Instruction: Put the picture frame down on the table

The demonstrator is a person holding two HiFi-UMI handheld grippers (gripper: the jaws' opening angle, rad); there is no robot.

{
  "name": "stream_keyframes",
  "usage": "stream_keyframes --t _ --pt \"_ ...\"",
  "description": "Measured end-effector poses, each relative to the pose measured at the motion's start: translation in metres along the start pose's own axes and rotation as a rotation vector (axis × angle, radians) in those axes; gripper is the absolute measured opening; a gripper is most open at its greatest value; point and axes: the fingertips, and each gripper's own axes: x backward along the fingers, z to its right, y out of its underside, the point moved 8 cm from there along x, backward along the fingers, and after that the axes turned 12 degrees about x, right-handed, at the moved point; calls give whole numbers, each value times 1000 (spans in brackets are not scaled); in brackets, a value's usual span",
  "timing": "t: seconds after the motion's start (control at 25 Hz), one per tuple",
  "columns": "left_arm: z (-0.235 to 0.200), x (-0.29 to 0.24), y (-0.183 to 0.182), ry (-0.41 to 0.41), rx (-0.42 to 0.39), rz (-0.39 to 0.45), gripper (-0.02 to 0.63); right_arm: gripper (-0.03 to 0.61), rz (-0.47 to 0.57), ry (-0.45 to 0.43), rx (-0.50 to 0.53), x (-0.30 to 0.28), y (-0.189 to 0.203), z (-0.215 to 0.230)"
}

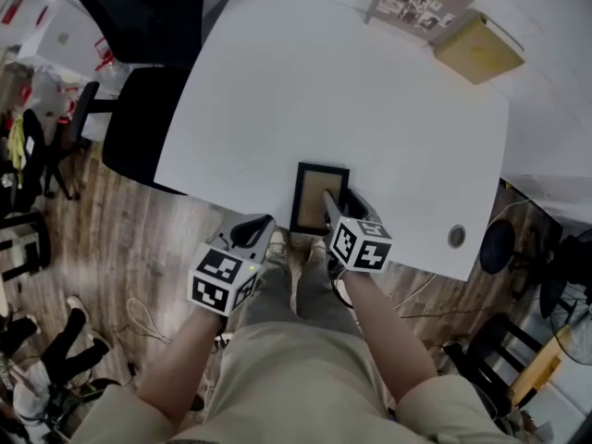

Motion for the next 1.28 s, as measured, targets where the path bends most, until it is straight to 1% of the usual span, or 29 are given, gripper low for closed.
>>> stream_keyframes --t 0.2,0.28,0.44,0.56,0.8,0.92,1.04,1.16,1.28 --pt "7 -1 1 3 -2 4 25 213 -33 2 18 0 1 1" --pt "9 1 -3 -3 -10 13 25 219 -38 19 16 5 -4 4" --pt "16 12 -16 -34 -42 46 25 224 15 38 -11 24 -16 12" --pt "24 21 -32 -42 -73 89 25 222 73 23 7 48 -34 13" --pt "51 54 -79 -33 -143 201 25 209 231 -3 119 118 -87 7" --pt "72 74 -100 -8 -183 267 25 186 326 -8 180 156 -113 3" --pt "91 93 -116 3 -232 314 25 158 408 -18 238 192 -134 -4" --pt "110 115 -131 17 -286 360 25 137 483 -30 278 227 -152 -11" --pt "133 139 -145 48 -353 423 25 117 562 -33 325 260 -163 -18"
